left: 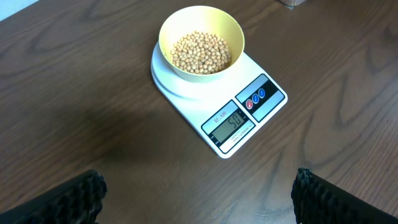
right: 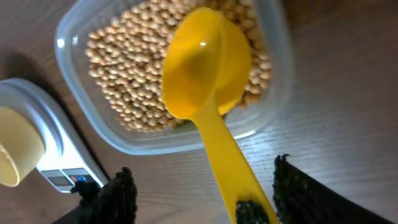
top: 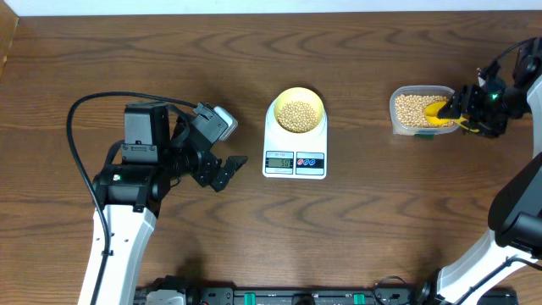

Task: Scoop item into bowl and weigh 50g on scale
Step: 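Lower the yellow scoop into the soybean tub and open the right gripper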

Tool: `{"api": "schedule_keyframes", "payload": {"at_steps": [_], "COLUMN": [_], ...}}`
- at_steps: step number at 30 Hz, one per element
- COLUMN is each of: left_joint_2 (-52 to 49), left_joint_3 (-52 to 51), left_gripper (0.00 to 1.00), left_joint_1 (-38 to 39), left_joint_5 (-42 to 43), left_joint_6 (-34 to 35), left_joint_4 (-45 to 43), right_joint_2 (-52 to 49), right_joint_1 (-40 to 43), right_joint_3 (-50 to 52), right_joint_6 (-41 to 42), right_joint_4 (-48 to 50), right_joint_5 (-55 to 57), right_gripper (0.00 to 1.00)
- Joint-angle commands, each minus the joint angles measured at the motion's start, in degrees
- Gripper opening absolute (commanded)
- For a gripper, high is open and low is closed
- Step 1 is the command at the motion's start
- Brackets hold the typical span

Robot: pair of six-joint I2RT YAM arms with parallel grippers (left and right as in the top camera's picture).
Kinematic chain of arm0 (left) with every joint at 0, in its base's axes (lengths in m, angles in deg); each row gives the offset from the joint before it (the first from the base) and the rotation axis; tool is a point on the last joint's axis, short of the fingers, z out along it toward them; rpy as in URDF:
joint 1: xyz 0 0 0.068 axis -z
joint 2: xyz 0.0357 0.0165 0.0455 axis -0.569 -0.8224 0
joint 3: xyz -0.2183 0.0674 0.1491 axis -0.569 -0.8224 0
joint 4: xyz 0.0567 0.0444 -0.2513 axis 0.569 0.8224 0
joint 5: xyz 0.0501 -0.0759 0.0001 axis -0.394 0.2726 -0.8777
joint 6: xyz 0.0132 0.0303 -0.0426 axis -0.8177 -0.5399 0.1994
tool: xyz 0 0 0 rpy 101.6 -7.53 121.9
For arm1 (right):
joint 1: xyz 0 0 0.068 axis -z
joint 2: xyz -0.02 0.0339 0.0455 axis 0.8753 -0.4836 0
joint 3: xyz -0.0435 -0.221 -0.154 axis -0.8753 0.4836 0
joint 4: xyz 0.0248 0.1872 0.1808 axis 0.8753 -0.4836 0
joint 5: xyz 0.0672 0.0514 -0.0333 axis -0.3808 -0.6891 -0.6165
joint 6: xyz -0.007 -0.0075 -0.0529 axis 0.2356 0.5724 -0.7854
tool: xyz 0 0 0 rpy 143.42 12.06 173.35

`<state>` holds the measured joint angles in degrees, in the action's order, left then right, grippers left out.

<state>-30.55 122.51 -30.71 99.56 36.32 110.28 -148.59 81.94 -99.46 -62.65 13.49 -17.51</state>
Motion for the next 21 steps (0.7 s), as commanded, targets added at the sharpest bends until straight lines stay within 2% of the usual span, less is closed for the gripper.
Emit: {"api": "schedule_keyframes", "payload": {"at_steps": [1, 4, 6, 14, 21], "left_joint_2": [-0.2, -0.2, -0.2, -0.2, -0.2], "left_joint_3": [0.8, 0.8, 0.8, 0.8, 0.8], "left_gripper": [0.98, 0.98, 0.98, 0.98, 0.98], "left_joint_1": [0.0, 0.0, 0.0, 0.0, 0.0], "left_joint_5": [-0.3, -0.3, -0.3, -0.3, -0.3], "left_joint_6": [-0.4, -0.4, -0.4, -0.4, -0.4], "left_joint_4": [0.0, 0.0, 0.0, 0.0, 0.0], "right_joint_2": [0.2, 0.2, 0.2, 0.2, 1.4], "right_joint_1": [0.3, 0.3, 0.2, 0.3, -0.3], "right_joint_3": [0.1, 0.1, 0.1, -0.4, -5.8], "right_joint_6": [0.5, 0.5, 0.5, 0.7, 0.7], "right_joint_4": [-0.5, -1.0, -1.4, -3.6, -9.0], "right_joint_5": [4.5, 8.3, 10.0, 13.6, 13.5], "right_gripper": [0.79, 0.85, 0.99, 0.99, 0.99]}}
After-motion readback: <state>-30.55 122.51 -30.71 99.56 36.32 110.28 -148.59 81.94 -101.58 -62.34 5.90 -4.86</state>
